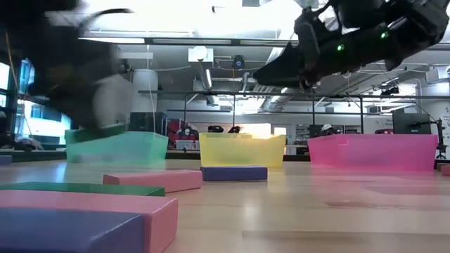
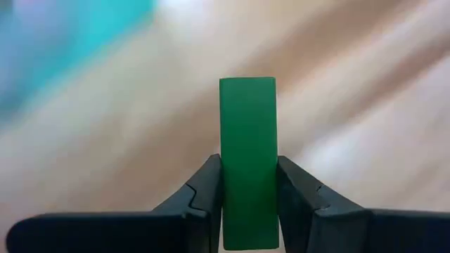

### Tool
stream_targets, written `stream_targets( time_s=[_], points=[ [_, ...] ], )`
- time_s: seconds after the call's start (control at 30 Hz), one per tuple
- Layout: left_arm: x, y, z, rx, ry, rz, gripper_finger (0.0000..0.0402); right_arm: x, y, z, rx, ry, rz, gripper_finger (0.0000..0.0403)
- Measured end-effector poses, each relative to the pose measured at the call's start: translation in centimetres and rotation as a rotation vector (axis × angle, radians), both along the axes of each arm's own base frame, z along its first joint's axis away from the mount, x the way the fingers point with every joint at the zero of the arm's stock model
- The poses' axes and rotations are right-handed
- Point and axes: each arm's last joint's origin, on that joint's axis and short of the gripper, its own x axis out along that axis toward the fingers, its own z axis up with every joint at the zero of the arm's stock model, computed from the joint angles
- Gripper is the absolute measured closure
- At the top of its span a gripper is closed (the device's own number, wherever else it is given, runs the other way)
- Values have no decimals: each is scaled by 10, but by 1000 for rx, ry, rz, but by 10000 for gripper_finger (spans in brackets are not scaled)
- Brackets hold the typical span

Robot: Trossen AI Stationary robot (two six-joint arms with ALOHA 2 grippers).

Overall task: Sort blocks
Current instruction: Put the green wooden block into the yellow bin, then put the pink wooden block into the blue bin

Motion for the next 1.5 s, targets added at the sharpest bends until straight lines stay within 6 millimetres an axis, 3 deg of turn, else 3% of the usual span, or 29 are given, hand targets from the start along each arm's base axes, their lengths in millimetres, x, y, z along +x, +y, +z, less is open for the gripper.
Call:
stream_targets(
  time_s=[0.2,0.33,0.43,0.53,0.7,0.9,1.0,1.3,1.4,1.5],
  points=[
    [73,82,27,89,-75,-232,328,-14,19,19,-42,-12,-37,253],
    [104,145,47,107,-218,-350,328,-28,32,28,-28,-2,-72,253],
    [125,186,55,111,-227,-382,328,-35,42,30,3,-3,-79,253],
    [150,218,45,72,-142,-411,328,-39,52,30,28,-8,-83,253],
    [183,255,15,-19,81,-403,329,-45,65,28,72,-22,-114,253],
    [204,281,-4,-44,156,-376,329,-54,78,23,101,-17,-163,253],
    [204,285,-2,-40,159,-373,300,-57,82,22,122,-20,-175,253],
    [194,293,15,-53,147,-375,195,-59,85,20,147,-19,-176,253],
    [189,291,24,-65,163,-375,185,-58,82,19,139,-12,-190,253],
    [185,274,40,-31,206,-374,187,-56,78,18,117,2,-208,253]
  ],
)
